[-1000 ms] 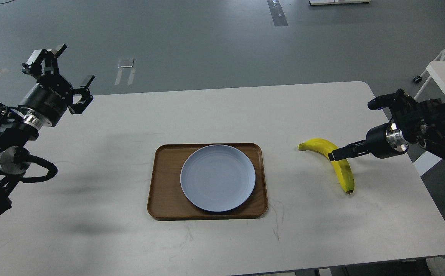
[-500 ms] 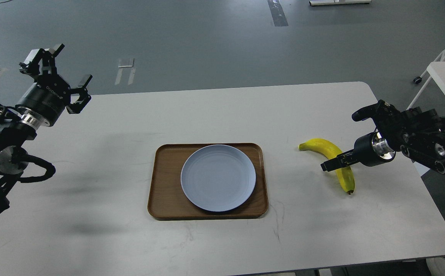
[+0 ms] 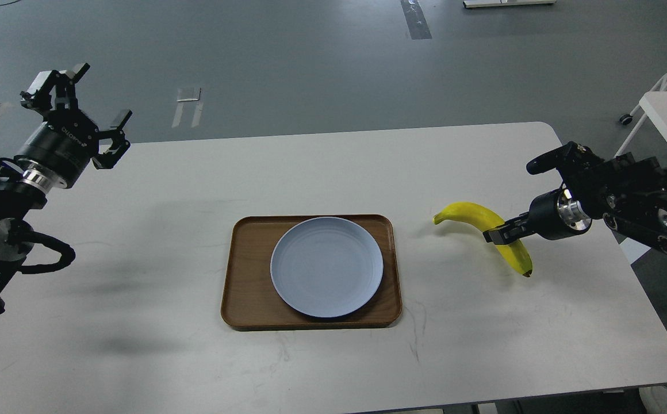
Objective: Place banana on plate with both arms
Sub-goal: 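Lift the banana and carry it over the plate with the right gripper, then release the banana onto the plate and raise the right gripper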
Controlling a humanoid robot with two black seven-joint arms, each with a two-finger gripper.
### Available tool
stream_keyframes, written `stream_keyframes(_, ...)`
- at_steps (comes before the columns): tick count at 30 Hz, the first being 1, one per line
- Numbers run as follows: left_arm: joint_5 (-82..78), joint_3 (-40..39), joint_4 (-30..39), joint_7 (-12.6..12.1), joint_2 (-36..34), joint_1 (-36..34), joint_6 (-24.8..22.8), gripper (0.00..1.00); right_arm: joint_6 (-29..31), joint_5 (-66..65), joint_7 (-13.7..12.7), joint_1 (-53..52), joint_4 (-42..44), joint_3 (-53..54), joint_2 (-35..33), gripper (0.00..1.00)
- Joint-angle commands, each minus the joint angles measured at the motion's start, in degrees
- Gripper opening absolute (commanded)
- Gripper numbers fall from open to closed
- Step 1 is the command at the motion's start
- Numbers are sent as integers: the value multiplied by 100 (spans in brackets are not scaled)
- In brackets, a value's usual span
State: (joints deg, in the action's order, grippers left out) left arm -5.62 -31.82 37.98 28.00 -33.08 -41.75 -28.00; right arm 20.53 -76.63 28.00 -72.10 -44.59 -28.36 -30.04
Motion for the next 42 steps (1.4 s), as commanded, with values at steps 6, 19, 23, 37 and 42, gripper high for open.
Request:
stream_keyframes(6,0,1,7,0,-5,-35,0,98,56,104,0,-1069,-489,14,681,0)
stream_keyframes(19,0,1,7,0,-58,-53,0,98,558,1308,0,-1052,310,-548,2871,0)
stream_keyframes(23,0,1,7,0,-76,-53,0,98,558,1352,0,-964,583,-724,3004,0)
stream_keyframes(37,0,1,7,0,-76,-62,0,98,558,1985,0,-858,610,-733,3004,76)
stream_keyframes(42,0,1,7,0,-76,-62,0,98,558,1994,0,-858,610,-663,3004,97)
